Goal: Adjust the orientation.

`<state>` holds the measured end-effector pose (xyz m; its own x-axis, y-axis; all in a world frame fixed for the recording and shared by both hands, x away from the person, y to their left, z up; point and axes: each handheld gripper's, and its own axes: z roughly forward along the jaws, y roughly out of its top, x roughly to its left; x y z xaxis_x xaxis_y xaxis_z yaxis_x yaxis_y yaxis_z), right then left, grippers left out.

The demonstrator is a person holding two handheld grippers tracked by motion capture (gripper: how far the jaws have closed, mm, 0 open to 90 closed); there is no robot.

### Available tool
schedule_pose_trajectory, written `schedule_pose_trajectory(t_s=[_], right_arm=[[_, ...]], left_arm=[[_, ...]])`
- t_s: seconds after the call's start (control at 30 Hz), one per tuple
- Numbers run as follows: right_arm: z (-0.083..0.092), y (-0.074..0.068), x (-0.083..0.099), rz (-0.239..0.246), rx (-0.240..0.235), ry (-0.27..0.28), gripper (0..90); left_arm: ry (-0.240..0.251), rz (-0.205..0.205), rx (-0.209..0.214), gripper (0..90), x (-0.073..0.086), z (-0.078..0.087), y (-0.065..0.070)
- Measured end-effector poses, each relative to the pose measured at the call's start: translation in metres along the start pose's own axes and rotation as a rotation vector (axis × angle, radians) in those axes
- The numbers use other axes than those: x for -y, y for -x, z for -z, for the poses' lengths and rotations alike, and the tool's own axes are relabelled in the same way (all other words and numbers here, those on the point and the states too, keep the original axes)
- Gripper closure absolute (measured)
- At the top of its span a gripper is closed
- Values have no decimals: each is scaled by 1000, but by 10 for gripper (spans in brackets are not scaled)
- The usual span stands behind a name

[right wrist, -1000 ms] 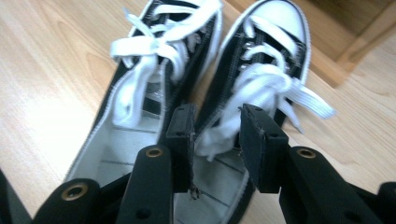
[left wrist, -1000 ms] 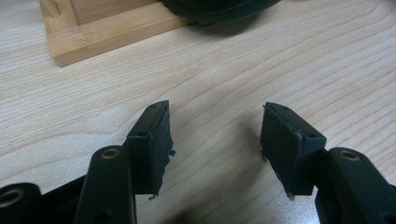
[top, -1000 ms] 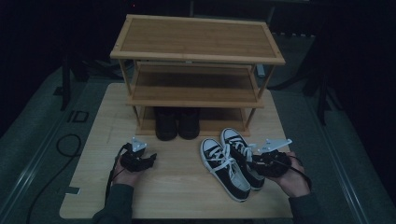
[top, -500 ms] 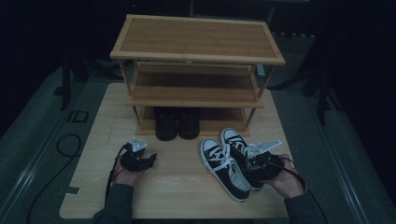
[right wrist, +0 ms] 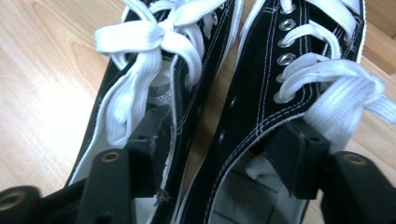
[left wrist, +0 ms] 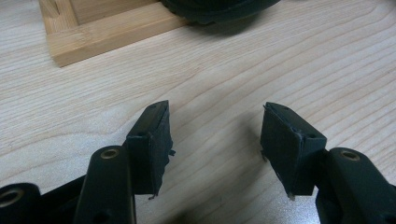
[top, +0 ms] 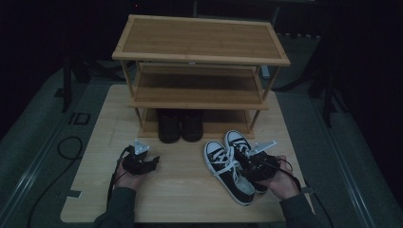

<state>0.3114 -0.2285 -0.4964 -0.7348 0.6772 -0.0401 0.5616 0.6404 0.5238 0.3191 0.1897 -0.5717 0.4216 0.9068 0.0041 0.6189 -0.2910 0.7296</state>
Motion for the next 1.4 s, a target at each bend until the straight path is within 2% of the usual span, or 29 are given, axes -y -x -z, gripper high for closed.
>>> schedule_pose_trajectory(t_s=[0.13, 0.37, 0.63, 0.77, 1.0, 1.4], right_arm=[[-7, 1, -2, -26, 2, -14, 460], [-17, -4, -8, -33, 35, -28, 501], [-16, -1, -8, -46, 10, -41, 771], [-16, -1, -8, -55, 2, -43, 833], [-14, 6, -4, -94, -17, -12, 853], [-12, 9, -3, -101, -34, 7, 854]], left_arm=[[0, 0, 0, 432, 0, 0, 0], [0, 0, -1, 432, 0, 0, 0], [0, 0, 0, 432, 0, 0, 0], [0, 0, 0, 432, 0, 0, 0], [0, -1, 1, 431, 0, 0, 0], [0, -1, 2, 432, 0, 0, 0]])
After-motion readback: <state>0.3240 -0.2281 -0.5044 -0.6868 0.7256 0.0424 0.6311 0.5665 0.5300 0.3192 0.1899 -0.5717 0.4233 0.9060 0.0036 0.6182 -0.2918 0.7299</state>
